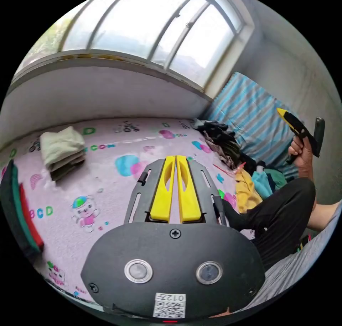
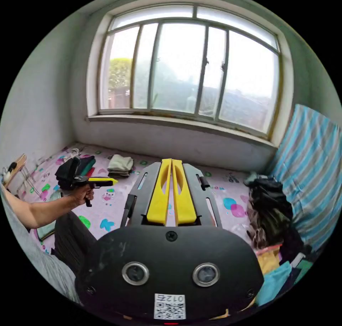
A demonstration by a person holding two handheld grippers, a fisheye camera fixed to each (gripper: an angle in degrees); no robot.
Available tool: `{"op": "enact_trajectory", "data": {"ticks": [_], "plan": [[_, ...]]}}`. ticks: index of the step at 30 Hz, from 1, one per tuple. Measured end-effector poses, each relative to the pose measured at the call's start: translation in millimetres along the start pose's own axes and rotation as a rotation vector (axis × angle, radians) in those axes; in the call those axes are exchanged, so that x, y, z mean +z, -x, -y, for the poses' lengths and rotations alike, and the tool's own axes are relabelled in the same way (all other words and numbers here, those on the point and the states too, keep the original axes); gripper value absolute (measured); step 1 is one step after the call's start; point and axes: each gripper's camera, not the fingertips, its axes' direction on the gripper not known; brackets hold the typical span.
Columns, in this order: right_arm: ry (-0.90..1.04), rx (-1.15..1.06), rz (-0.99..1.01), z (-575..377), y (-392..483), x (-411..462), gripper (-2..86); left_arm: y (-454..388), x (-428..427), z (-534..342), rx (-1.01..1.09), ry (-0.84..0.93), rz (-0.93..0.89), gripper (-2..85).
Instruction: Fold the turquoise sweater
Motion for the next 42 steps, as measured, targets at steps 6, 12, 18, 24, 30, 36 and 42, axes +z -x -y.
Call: {"op": "enact_trajectory", "data": {"ticks": [6, 12, 18, 24, 30, 36, 42], "plan": [[0.105, 0.247, -0.129, -117.7, -146.4, -72.2, -0.9, -140.0, 121.9, 58.3, 0.186, 0.125, -0.209, 0.5], [0.293, 0.429, -0.450, -274.7, -273.9, -164.6, -0.5, -286.5, 238.3, 94.1, 0.361, 0.291, -0.400, 0.7], [0.342, 0.849, -0.961, -435.8, -397.9, -336.8, 6.6, -418.5, 323.7, 120.3, 0.476, 0.423, -0.562, 0.9], [0.306, 1.202, -0.858, -534.6, -495.8, -436.8, 10.6, -542.7, 360.0, 121.7, 0.663, 0.479, -0.630, 1.9], [0.166, 1.129, -0.547, -527.8, -521.4, -449.3, 0.2, -630.2, 335.0, 113.1, 0.896, 0.395, -0.576, 5.9], [0.083, 0.908, -0.199, -465.2, -496.7, -418.6, -0.6, -663.9, 302.6, 100.0, 0.998, 0.366, -0.506, 10.6], [0.059, 0.766, 0.100, -403.1, -487.2, -401.2, -0.6, -625.0, 267.0, 125.1, 0.814, 0.315, -0.477, 12.3]]}}
